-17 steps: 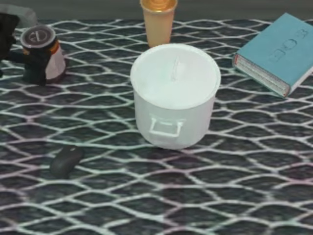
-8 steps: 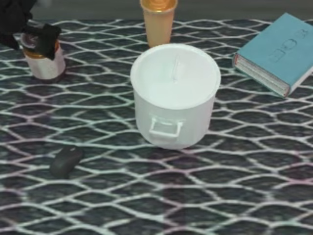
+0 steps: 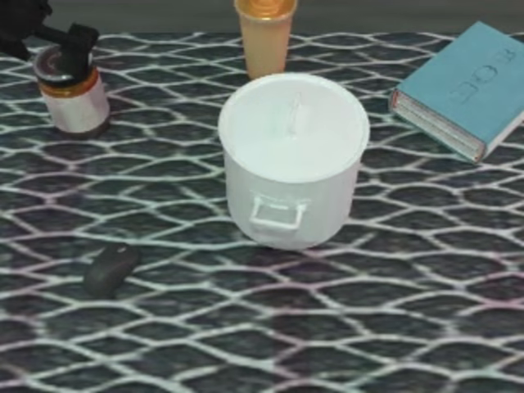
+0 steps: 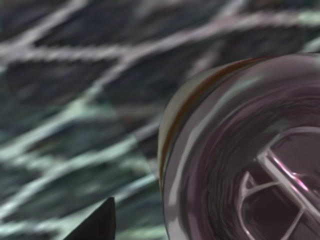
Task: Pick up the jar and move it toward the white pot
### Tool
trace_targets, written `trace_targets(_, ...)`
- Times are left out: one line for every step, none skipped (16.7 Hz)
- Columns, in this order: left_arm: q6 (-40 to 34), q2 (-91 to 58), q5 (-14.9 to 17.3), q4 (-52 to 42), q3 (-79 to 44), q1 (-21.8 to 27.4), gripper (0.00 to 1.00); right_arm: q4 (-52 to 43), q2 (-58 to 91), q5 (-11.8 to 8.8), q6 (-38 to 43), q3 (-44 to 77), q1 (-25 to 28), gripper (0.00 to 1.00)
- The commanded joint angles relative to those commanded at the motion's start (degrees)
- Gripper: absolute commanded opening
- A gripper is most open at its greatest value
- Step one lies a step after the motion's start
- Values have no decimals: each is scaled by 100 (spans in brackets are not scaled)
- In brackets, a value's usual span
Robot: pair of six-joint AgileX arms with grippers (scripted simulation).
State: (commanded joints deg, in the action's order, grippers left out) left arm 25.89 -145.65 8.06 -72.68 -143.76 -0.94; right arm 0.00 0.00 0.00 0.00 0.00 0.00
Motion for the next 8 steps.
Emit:
trace_targets(0,0,0,0,0,0,100,0,0,0,0,0,0,100)
trace_targets(0,0,0,0,0,0,100,0,0,0,0,0,0,100)
trace_targets(-5,19,1,5,12,35,100,0,0,0,0,0,0,100)
trace_targets(-13,9,-2,26,29,30,100,0,0,0,0,0,0,100)
trace_targets(-27,-24,-7,108,83,27,100,0,0,0,0,0,0,100)
trace_targets(-35,-78,-9,236,155,34,100,0,0,0,0,0,0,100)
trace_targets(-43,-143,-10,392,239,45,100,0,0,0,0,0,0,100)
trace_targets(-53,-213,-11,560,326,54,100,0,0,0,0,0,0,100)
